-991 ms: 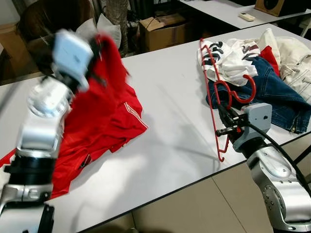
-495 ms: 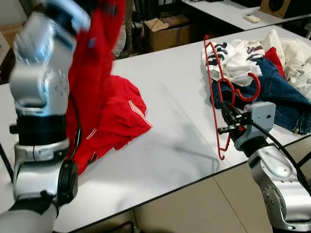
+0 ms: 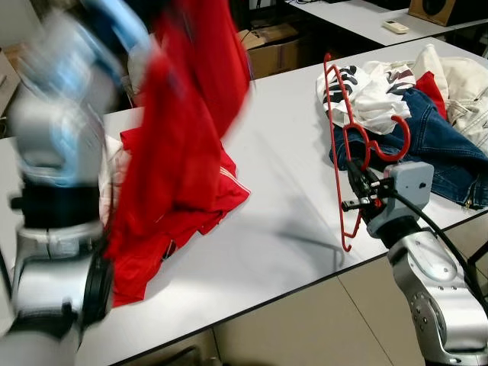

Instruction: Hang hanger

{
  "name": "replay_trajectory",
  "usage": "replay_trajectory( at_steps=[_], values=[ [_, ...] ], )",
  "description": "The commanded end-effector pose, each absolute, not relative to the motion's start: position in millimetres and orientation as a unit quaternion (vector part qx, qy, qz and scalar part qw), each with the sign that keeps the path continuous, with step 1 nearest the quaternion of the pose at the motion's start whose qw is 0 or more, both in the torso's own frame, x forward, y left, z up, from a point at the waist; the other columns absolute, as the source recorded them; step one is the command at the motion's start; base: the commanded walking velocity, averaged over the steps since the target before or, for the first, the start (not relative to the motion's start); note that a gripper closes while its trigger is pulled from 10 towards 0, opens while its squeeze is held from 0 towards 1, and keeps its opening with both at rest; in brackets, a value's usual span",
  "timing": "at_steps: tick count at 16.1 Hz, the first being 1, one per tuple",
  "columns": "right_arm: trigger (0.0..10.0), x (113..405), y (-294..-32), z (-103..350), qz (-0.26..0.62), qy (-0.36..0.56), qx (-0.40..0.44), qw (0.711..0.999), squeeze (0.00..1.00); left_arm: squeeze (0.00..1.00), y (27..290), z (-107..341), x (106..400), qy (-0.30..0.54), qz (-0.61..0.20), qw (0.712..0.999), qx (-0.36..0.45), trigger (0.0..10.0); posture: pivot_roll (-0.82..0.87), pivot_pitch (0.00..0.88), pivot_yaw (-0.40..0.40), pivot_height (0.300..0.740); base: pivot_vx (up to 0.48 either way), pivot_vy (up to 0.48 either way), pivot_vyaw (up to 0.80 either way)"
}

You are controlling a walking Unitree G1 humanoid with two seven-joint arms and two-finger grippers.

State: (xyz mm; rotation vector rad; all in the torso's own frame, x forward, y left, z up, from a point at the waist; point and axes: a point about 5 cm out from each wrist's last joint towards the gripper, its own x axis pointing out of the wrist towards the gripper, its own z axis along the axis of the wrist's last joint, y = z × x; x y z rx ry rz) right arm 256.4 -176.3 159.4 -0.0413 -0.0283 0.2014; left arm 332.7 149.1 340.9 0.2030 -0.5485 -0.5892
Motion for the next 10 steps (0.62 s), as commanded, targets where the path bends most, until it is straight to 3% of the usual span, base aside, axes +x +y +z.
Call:
replay_trajectory(
  at_steps=[1,4,8,9,10],
  values=[
    [10.0,255,-174,162,0.102,-0.019,-0.026,0.994,0.0,0.0,152,329,338,-0.242,-0.273,0.921,0.139,0.0,-0.18,0.0,0.141,0.74,0.0,0.0,0.0],
    [10.0,253,-181,156,0.085,0.0,-0.037,0.996,0.0,0.0,177,279,343,-0.145,-0.212,0.938,0.233,0.0,-0.18,0.0,0.141,0.74,0.0,0.0,0.0],
    [10.0,256,-182,153,0.086,0.012,-0.044,0.995,0.0,0.0,193,267,342,-0.114,-0.173,0.945,0.253,0.0,-0.17,0.0,0.127,0.74,0.0,0.0,0.0],
    [10.0,261,-186,163,0.055,-0.023,-0.053,0.997,0.0,0.0,205,282,348,-0.147,-0.11,0.948,0.26,0.5,-0.17,0.0,0.124,0.74,0.0,0.0,0.0],
    [10.0,261,-189,170,0.043,-0.046,-0.036,0.997,0.0,0.0,203,297,346,-0.196,-0.104,0.944,0.246,0.9,-0.18,0.0,0.126,0.74,0.0,0.0,0.0]
  ],
)
